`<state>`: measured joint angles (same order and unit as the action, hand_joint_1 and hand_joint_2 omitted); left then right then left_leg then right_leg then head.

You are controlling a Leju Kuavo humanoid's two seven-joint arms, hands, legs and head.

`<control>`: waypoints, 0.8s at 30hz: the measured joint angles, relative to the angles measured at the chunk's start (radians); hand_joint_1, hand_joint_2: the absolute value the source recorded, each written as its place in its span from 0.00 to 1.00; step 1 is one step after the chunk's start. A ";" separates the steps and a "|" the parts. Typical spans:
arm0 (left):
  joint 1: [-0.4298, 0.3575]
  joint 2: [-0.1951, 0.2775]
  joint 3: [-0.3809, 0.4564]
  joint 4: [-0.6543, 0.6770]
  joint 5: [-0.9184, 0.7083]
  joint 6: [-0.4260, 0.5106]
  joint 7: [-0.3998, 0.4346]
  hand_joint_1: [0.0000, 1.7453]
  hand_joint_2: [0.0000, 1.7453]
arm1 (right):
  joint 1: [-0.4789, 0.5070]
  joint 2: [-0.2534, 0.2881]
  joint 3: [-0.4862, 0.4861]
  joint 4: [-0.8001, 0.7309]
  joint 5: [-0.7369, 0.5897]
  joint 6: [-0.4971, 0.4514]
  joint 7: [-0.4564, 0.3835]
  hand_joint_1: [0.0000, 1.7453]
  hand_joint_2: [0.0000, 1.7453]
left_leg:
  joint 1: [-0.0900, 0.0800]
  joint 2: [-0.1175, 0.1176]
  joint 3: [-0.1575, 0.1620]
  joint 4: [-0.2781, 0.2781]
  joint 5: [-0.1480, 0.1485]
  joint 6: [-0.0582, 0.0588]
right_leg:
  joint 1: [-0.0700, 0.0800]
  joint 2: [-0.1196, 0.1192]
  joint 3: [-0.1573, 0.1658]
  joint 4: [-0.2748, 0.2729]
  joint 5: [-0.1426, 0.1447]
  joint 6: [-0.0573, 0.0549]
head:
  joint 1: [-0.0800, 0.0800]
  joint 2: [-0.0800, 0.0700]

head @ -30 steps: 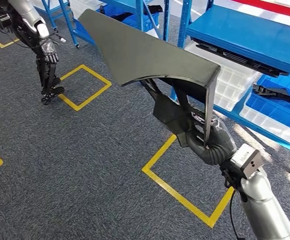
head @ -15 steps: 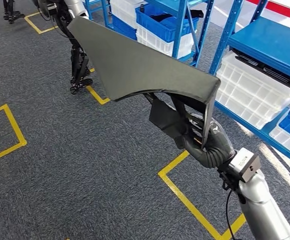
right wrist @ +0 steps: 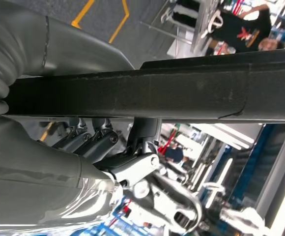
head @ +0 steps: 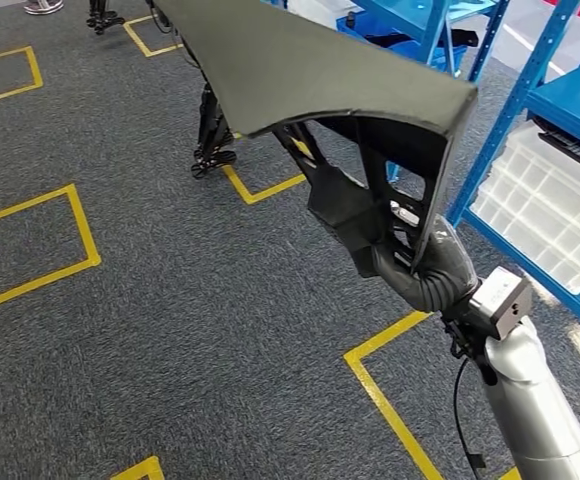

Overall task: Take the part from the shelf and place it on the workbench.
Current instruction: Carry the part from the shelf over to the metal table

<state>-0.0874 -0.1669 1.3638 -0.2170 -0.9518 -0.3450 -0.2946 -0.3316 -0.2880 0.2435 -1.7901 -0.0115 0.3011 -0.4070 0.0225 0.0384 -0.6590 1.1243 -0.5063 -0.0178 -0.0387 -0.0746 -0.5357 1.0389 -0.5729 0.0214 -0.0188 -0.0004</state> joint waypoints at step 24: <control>0.003 0.009 0.000 0.000 -0.003 0.021 0.016 0.00 1.00 | -0.002 0.020 0.000 0.012 -0.010 0.010 -0.001 1.00 1.00 | -0.032 -0.065 -0.028 0.087 -0.096 0.029 | 0.020 0.074 -0.037 0.003 0.029 -0.033 | -0.001 0.000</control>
<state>-0.0841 -0.1579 1.3638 -0.2167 -0.9548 -0.3236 -0.2786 -0.3339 -0.2682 0.2433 -1.7781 -0.0214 0.3113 -0.4084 -0.0092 -0.0266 -0.6869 1.2118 -0.6024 0.0111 -0.0188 -0.0007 -0.5723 1.0422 -0.5438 -0.0113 -0.0202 -0.0004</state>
